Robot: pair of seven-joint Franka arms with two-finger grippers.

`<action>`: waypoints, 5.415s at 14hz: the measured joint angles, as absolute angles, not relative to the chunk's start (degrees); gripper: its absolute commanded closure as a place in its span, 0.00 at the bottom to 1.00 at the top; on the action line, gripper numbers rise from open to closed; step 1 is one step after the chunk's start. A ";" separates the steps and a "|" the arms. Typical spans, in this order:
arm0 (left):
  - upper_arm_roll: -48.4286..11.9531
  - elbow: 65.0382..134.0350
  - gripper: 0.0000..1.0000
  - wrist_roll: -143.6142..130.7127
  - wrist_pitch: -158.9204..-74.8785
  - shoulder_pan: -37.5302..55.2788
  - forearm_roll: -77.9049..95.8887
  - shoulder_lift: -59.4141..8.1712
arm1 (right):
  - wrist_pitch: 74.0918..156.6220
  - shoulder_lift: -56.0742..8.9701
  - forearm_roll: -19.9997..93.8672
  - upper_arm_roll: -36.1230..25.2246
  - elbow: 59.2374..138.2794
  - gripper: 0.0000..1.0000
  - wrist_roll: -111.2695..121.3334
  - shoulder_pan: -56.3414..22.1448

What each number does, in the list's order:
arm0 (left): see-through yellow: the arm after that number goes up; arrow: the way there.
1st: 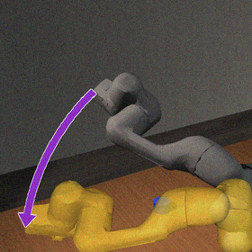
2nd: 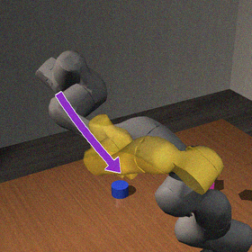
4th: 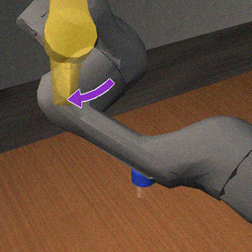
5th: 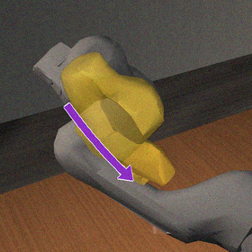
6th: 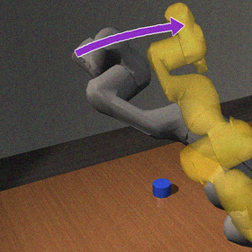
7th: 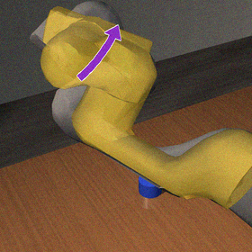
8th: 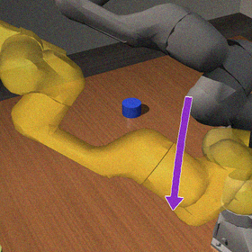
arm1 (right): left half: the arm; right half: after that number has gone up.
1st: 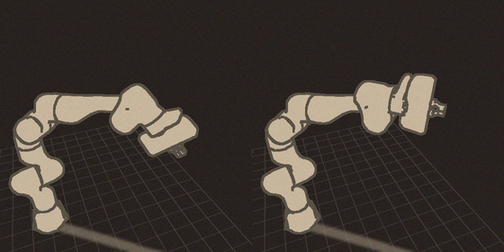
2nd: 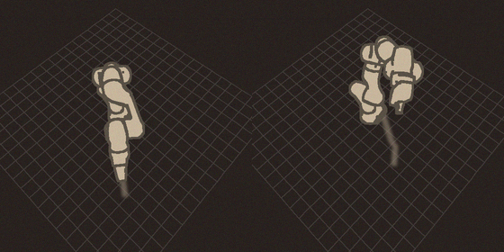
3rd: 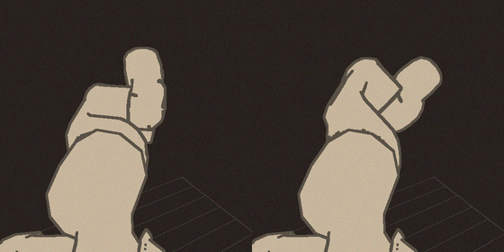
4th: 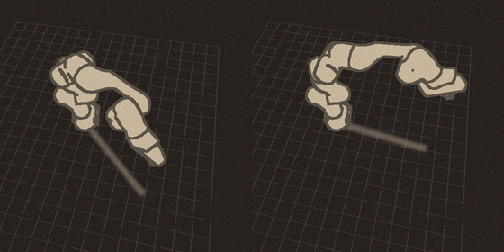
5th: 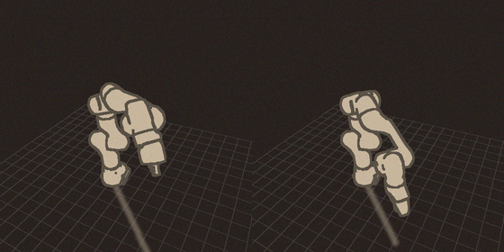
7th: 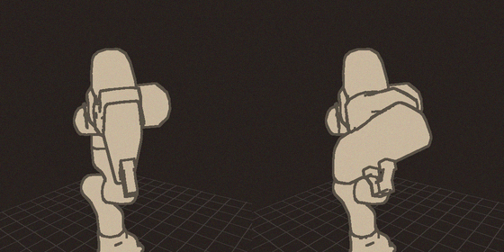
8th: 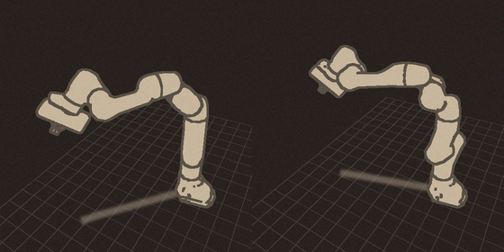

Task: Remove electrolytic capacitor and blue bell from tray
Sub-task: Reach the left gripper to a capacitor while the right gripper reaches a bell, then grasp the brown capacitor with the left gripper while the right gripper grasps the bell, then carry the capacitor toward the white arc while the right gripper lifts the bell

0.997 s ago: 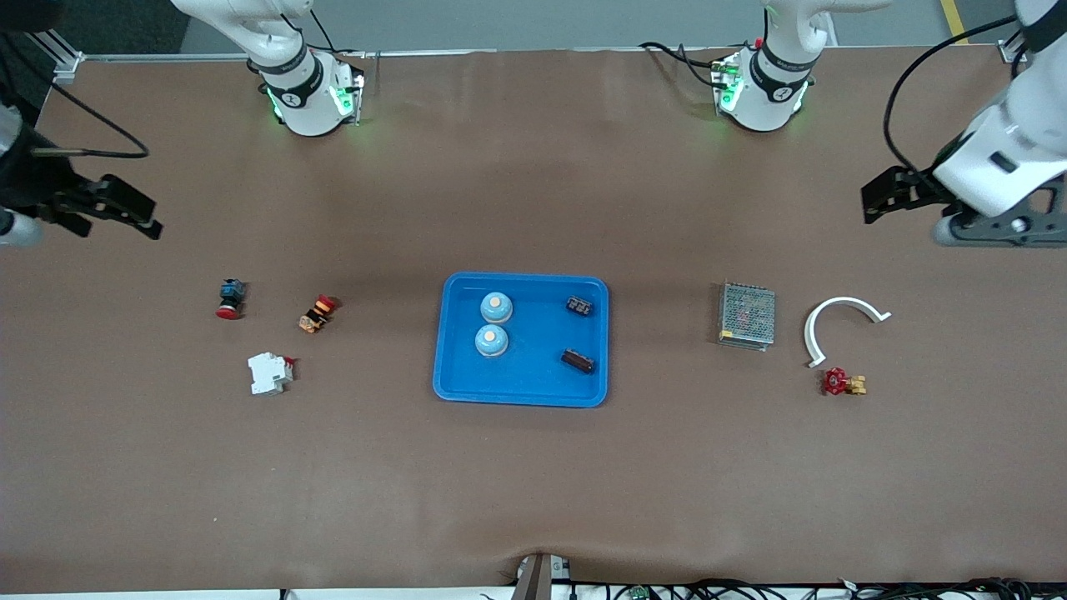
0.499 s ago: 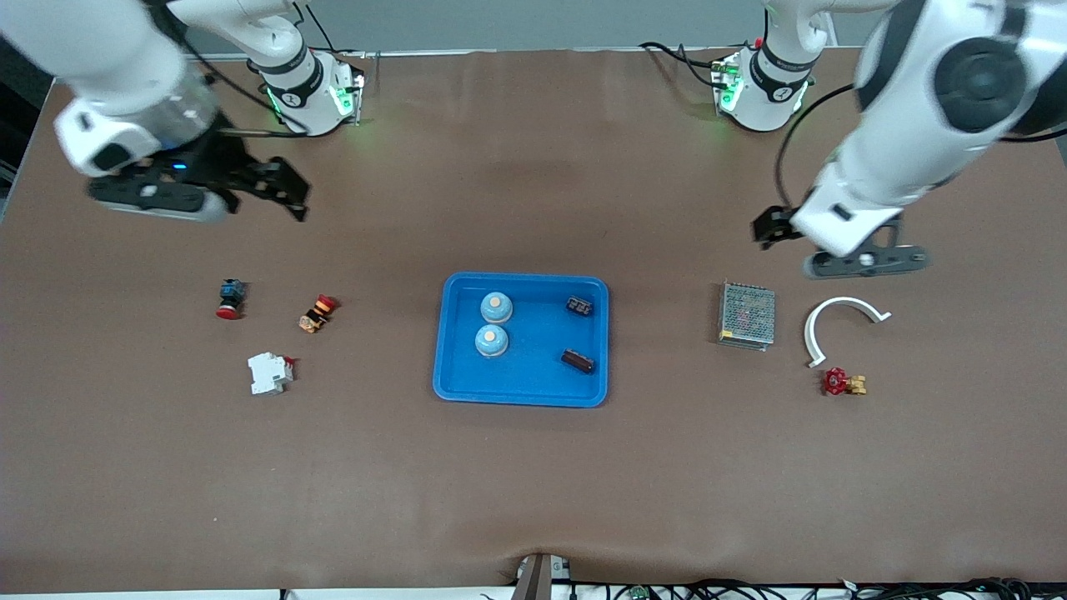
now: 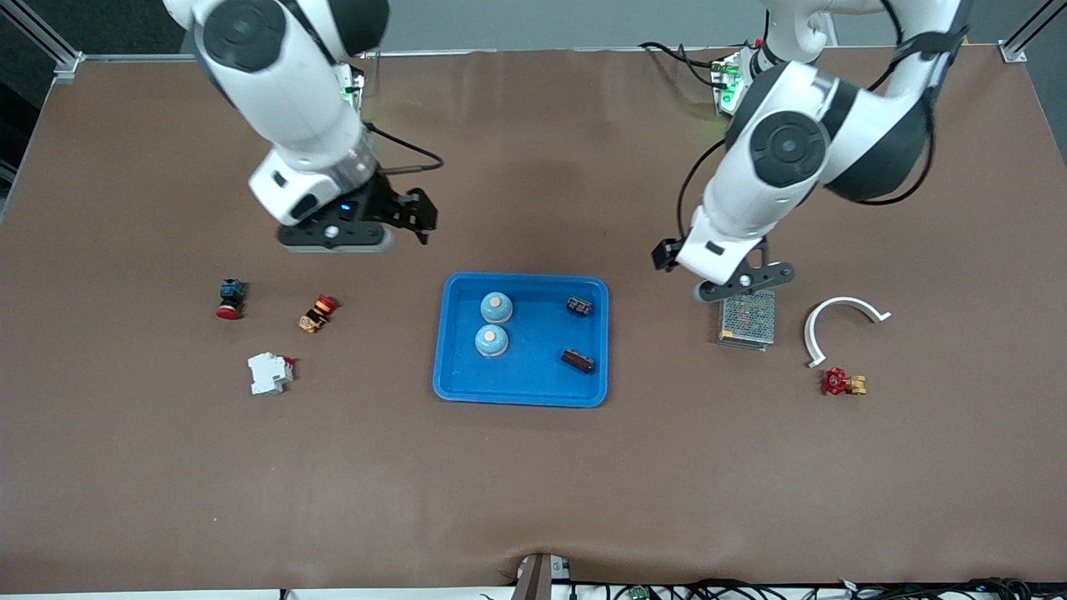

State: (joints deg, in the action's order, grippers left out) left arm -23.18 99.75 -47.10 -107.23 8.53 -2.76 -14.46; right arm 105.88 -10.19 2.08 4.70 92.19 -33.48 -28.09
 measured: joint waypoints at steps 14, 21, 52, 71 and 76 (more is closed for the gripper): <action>-23.00 99.85 0.36 -84.60 -129.50 19.13 -4.83 -34.24 | 108.53 -18.87 -1.26 4.48 91.89 0.00 -33.46 -30.44; -22.97 97.92 0.37 -94.75 -131.71 19.47 -6.71 -37.81 | 117.43 -22.47 1.02 4.48 91.95 0.00 -37.87 -30.98; -20.13 89.43 1.00 -72.38 -108.97 10.00 -9.31 -29.13 | 137.95 -45.84 -3.32 3.79 88.30 0.00 -43.66 -33.23; -20.23 113.25 1.00 -46.10 -113.44 -13.04 -19.10 -24.03 | 133.75 -46.20 -3.32 4.10 83.81 0.63 -43.61 -33.51; -20.13 126.12 1.00 -46.10 -129.14 -17.55 -22.43 -23.74 | 118.55 -38.49 -2.32 3.73 79.79 0.63 -37.07 -32.24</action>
State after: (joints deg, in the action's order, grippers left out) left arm -20.13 126.12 -46.10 -129.14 -17.55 -22.43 -23.74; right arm 118.55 -38.49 -2.32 3.73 79.79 -37.07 -32.24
